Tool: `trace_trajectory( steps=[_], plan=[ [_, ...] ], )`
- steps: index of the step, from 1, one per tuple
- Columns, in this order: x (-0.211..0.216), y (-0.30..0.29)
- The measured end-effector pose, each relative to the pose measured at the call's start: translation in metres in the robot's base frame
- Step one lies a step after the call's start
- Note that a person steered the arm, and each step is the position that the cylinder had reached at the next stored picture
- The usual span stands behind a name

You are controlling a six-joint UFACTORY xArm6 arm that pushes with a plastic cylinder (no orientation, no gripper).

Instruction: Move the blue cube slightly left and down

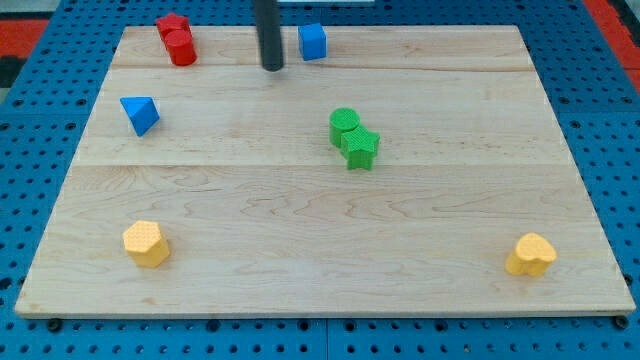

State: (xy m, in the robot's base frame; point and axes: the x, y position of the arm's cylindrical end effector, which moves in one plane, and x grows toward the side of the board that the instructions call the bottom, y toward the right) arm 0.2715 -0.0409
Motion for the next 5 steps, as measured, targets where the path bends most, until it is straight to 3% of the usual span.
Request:
trace_trajectory(
  steps=[1, 2, 3, 5],
  plan=[
    [-0.004, 0.080],
    [-0.039, 0.133],
    [-0.076, 0.076],
    [-0.064, 0.006]
  ],
)
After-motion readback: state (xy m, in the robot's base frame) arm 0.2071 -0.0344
